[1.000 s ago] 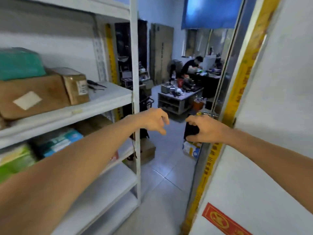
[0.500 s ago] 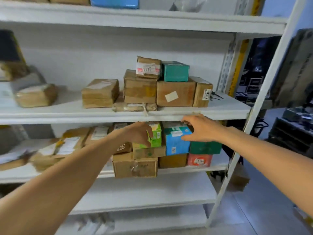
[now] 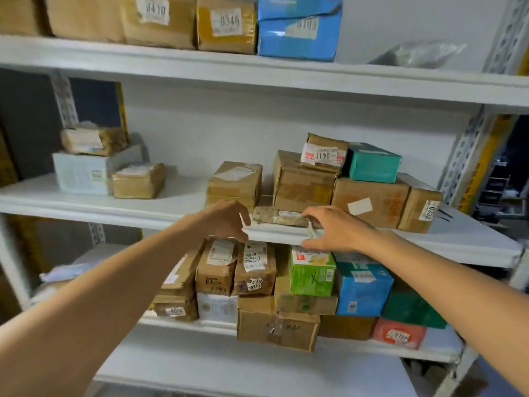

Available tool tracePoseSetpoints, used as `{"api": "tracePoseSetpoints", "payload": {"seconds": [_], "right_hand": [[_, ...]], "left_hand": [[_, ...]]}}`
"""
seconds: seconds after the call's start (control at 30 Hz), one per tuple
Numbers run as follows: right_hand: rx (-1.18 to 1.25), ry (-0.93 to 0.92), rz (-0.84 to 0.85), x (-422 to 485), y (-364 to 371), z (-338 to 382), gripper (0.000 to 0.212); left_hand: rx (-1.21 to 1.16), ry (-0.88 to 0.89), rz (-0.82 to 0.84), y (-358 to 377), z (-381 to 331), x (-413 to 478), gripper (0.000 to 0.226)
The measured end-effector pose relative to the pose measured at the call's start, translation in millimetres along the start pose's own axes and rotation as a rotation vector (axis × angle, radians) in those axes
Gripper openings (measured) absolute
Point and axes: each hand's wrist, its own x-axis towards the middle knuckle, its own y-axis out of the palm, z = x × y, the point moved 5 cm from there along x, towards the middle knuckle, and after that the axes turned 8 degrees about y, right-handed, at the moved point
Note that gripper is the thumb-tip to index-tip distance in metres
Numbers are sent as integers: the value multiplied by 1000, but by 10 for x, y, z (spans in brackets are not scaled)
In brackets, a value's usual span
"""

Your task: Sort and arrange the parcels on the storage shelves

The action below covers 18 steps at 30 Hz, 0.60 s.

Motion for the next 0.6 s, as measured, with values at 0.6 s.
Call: {"api": "tracePoseSetpoints", "payload": {"seconds": [0.6], "right_hand": [[23,-69,57,1730,253,578,84]], "left_hand": [[74,-132,-112,-635,1383,505,41]]}}
